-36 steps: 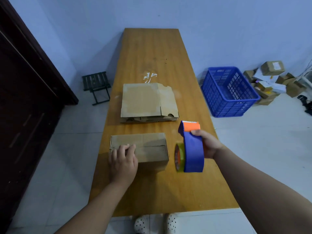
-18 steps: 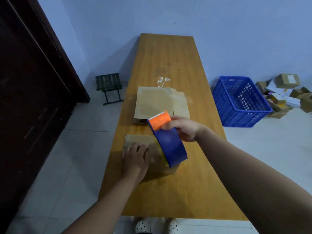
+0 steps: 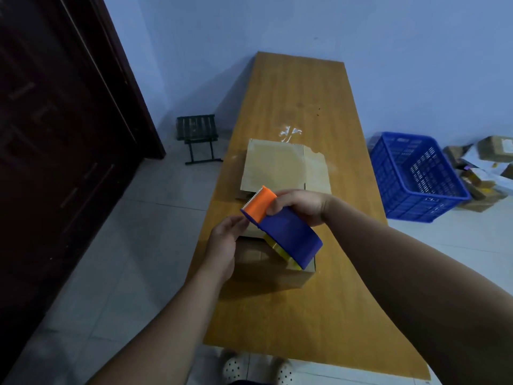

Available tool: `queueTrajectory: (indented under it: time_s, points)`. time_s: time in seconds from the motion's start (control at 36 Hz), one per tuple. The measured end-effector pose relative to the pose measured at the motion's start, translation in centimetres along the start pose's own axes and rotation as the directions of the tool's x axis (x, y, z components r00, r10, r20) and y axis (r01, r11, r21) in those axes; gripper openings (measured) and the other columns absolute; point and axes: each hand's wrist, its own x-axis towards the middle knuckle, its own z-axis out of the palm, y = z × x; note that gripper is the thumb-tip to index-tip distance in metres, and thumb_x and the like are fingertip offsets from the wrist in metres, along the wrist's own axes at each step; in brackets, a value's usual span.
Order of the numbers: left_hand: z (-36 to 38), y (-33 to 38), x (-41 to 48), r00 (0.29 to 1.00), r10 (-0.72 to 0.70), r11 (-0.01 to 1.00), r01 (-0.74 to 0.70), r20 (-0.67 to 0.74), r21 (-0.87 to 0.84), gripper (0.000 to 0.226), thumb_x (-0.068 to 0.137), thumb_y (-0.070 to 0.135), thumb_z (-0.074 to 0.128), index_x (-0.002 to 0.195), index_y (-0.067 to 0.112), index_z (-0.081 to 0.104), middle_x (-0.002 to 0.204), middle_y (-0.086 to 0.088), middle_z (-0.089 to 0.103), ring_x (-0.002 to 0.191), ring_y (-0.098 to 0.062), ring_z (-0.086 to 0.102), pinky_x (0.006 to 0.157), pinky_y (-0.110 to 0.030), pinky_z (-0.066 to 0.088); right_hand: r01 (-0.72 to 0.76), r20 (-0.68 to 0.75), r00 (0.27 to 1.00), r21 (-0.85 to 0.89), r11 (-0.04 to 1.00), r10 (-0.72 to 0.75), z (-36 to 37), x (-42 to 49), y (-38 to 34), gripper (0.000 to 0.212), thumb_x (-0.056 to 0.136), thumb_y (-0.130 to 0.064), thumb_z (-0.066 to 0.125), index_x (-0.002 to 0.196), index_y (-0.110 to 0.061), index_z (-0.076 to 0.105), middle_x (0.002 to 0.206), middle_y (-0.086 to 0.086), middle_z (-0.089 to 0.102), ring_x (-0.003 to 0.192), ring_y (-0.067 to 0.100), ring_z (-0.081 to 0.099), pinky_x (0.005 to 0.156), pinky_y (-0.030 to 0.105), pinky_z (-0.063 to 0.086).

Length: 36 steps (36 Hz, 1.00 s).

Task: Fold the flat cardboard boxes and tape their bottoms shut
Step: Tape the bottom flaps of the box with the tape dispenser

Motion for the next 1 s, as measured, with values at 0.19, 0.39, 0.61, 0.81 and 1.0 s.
queueTrajectory:
  time_s: [0.19, 0.39, 0.61, 0.81, 1.0]
  points:
    - [0.0, 0.2, -0.1, 0.999, -0.049, 0.998, 0.049, -0.013, -0.049, 0.012, 0.088, 0.029, 0.063, 0.082, 0.019, 0.067, 0.1, -0.006, 0.065, 0.109, -0.032, 0.056, 0.102, -0.056, 0.039, 0.006, -0.03, 1.0, -0.034, 0.999, -0.007, 0.1, 0.3, -0.2, 0.055, 0.071, -0.036, 0.066, 0.12, -0.019, 0.051, 0.102, 0.006, 0.066, 0.084, 0.019, 0.065, 0.074, 0.03, 0.053]
    - [-0.4, 0.0, 0.4, 0.991, -0.1, 0.993, 0.093, -0.089, -0.072, 0.012, 0.092, 0.018, 0.057, 0.083, 0.016, 0.064, 0.105, -0.015, 0.066, 0.109, -0.036, 0.058, 0.097, -0.055, 0.044, 0.012, -0.08, 0.996, -0.171, 0.985, -0.026, 0.9, -0.3, 0.3, 0.059, 0.081, -0.026, 0.067, 0.134, -0.027, 0.04, 0.121, 0.007, 0.061, 0.105, 0.024, 0.064, 0.089, 0.037, 0.054]
    - [0.3, 0.1, -0.1, 0.996, -0.046, 0.998, 0.049, -0.076, 0.036, 0.018, 0.098, 0.018, 0.048, 0.1, 0.011, 0.064, 0.103, -0.017, 0.066, 0.096, -0.032, 0.062, 0.086, -0.047, 0.049, 0.017, -0.144, 0.989, -0.196, 0.98, -0.046, 1.6, -1.9, 0.7, 0.046, 0.1, -0.031, 0.05, 0.14, -0.047, 0.036, 0.124, -0.004, 0.057, 0.109, 0.022, 0.059, 0.091, 0.039, 0.053]
    - [0.9, -0.1, -0.2, 0.992, -0.044, 0.995, 0.055, -0.118, 0.086, 0.021, 0.099, 0.02, 0.046, 0.113, 0.014, 0.061, 0.107, -0.007, 0.065, 0.099, -0.023, 0.058, 0.088, -0.039, 0.041, -0.097, -0.427, 0.884, -0.567, 0.818, -0.191, 3.7, -1.6, 0.5, 0.04, 0.104, -0.038, 0.033, 0.144, -0.041, 0.032, 0.128, 0.0, 0.048, 0.103, 0.016, 0.05, 0.084, 0.033, 0.04]
    - [1.3, 0.1, -0.2, 0.987, -0.045, 0.99, 0.065, -0.154, 0.126, 0.02, 0.1, 0.022, 0.044, 0.109, 0.018, 0.062, 0.101, -0.001, 0.064, 0.093, -0.015, 0.057, 0.076, -0.033, 0.039, -0.241, -0.513, 0.747, -0.801, 0.548, -0.422, 5.3, -1.2, 3.5, 0.098, 0.069, -0.081, 0.055, 0.147, -0.042, 0.01, 0.129, 0.004, 0.03, 0.11, 0.021, 0.044, 0.097, 0.037, 0.04]
